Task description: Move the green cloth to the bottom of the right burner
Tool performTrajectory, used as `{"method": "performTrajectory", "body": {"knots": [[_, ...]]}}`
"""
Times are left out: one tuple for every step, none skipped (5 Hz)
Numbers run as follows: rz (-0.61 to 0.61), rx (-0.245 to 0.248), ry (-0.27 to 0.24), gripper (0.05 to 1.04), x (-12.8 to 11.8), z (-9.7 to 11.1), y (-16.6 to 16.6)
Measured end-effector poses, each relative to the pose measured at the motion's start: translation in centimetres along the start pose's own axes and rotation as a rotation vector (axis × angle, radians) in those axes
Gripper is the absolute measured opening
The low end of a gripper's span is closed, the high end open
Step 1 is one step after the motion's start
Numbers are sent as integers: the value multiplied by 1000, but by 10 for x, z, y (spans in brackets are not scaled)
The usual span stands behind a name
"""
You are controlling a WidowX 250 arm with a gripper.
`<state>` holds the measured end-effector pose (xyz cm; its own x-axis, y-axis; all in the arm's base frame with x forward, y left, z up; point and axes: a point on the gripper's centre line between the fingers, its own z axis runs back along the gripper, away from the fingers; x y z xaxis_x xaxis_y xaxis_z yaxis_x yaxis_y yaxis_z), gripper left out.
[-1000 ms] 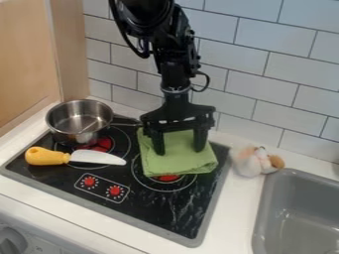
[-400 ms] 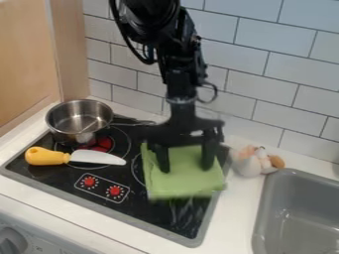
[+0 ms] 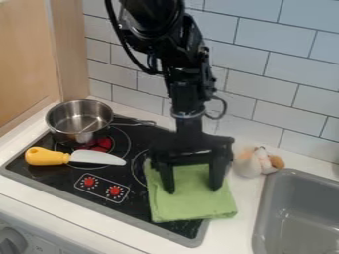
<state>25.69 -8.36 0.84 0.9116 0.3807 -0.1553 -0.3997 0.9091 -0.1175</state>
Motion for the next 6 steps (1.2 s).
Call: {"method": "performTrajectory", "body": {"knots": [[-1,7,1,998,-3,2,1],[-10,34,16,998,-4,5,4],[-16,29,5,998,1,10,-1],[-11,23,-24,998,3,19,-2],[-19,23,-33,998,4,26,-3],[-26,-6,-86,998,6,43,-7]]}}
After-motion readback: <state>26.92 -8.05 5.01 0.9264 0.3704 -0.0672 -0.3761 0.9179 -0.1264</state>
